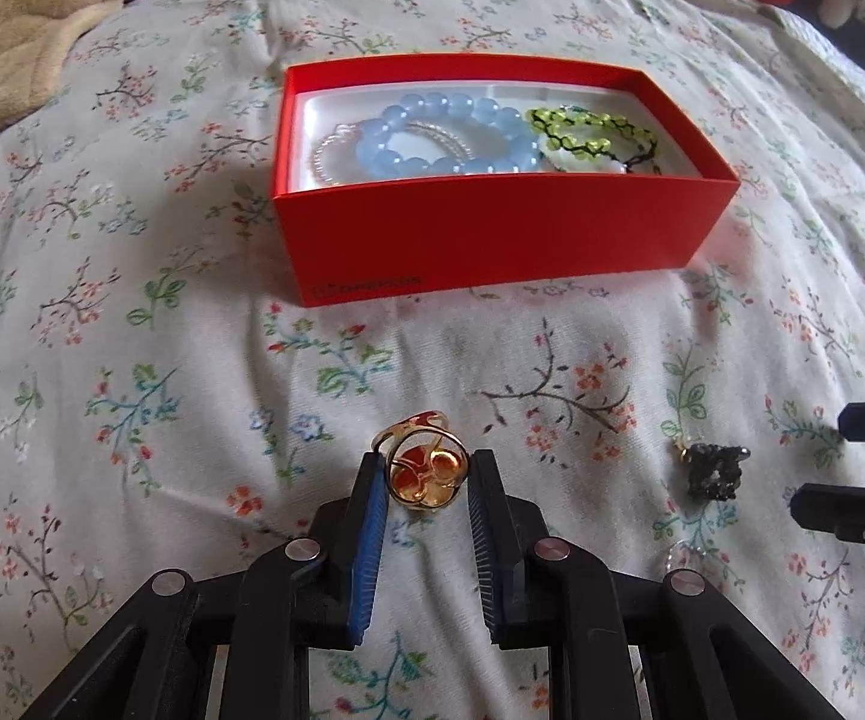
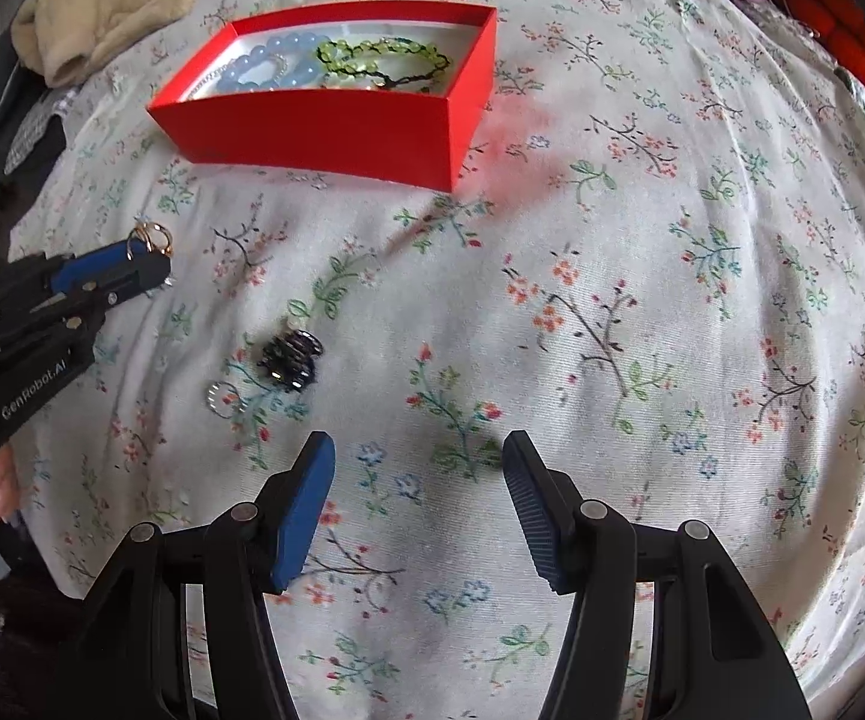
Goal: Organize jewelry
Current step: 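Move the left gripper to the gold ring and close on it, then lift the gold ring with the left gripper while the right grasps the black flower clip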
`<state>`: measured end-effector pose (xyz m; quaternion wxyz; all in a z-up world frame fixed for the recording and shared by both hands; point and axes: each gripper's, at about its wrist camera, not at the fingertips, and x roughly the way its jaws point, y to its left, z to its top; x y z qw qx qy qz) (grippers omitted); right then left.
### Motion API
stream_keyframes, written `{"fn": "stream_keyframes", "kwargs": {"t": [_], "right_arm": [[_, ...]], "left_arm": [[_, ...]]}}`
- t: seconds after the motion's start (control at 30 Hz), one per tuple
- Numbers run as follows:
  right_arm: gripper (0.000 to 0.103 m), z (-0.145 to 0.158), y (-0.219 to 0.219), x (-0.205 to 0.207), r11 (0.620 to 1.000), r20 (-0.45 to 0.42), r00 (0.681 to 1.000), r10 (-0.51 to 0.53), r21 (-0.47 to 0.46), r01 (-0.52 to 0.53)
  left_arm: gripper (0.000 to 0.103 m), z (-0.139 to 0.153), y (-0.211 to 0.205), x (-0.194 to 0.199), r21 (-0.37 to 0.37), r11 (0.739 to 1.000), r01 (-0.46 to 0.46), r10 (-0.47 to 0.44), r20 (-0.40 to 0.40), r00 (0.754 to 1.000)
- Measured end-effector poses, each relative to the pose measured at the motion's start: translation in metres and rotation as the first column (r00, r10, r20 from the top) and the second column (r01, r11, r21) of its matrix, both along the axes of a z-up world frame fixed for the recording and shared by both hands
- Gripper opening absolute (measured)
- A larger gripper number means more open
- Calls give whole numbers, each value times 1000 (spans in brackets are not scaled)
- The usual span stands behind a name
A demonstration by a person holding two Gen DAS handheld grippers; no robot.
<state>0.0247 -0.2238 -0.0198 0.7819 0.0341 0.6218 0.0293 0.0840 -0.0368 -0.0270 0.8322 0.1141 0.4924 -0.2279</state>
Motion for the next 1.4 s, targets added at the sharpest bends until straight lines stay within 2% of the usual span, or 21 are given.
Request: {"fn": "stream_keyframes", "kwargs": {"t": [0.27,0.47,0.73,0.9,1.1,1.4], "right_arm": [[61,-3,26,20,999,1,1000,10,53,-10],[60,-6,47,33,998,13,1000,18,62,-19],[36,-17,54,42,998,-10,1000,21,59,-20],[26,-19,56,44,999,-8,1000,26,45,-26],[25,-14,54,43,999,8,1000,29,30,-29],[25,11,45,37,997,64,998,26,70,-31]], "left_arm": [[21,3,13,-5,32,999,-30,30,-2,1000],[21,6,23,-8,25,998,-53,53,-16,998],[21,8,25,-9,27,998,-52,53,-12,999],[21,7,25,-8,29,998,-57,57,-18,998],[21,7,23,-8,29,998,-59,60,-21,998],[21,15,21,-8,8,998,-63,63,-15,998]]}}
